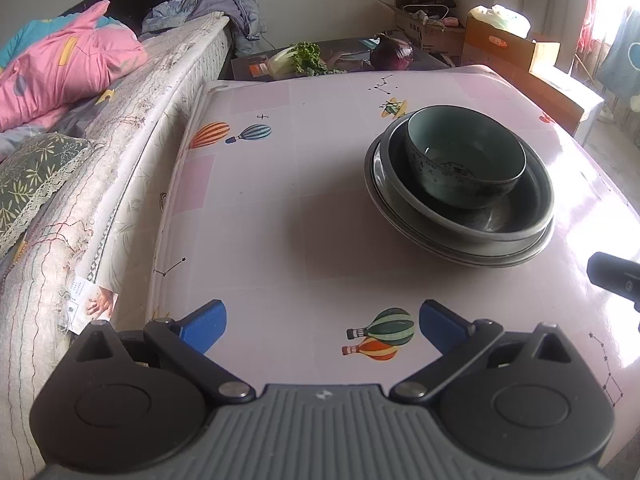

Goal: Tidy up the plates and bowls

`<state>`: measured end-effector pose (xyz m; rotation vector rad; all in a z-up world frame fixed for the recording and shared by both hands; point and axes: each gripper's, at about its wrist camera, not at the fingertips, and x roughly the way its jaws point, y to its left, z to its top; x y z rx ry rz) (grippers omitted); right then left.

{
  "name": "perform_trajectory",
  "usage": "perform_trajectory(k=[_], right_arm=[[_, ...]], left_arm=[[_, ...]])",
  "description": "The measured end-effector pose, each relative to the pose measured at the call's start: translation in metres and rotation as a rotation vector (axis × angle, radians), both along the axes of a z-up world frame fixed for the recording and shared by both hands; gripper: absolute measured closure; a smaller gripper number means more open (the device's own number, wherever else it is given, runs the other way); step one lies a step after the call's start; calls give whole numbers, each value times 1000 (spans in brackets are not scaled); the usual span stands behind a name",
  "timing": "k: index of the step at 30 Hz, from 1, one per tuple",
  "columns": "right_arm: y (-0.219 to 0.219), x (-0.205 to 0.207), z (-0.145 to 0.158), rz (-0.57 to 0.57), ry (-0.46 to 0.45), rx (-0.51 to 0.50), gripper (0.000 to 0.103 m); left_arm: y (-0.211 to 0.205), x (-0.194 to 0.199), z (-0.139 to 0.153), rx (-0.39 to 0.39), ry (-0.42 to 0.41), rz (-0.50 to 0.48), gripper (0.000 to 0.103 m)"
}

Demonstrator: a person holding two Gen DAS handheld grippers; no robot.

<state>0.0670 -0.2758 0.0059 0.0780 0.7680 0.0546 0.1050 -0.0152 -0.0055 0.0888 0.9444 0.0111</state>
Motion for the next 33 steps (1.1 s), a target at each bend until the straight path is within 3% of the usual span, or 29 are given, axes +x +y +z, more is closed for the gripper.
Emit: perform_trajectory(k=[33], right_arm=[[5,3,-2,15,3,-54,1]], left_arm=[[-1,3,-4,-6,38,22,0]])
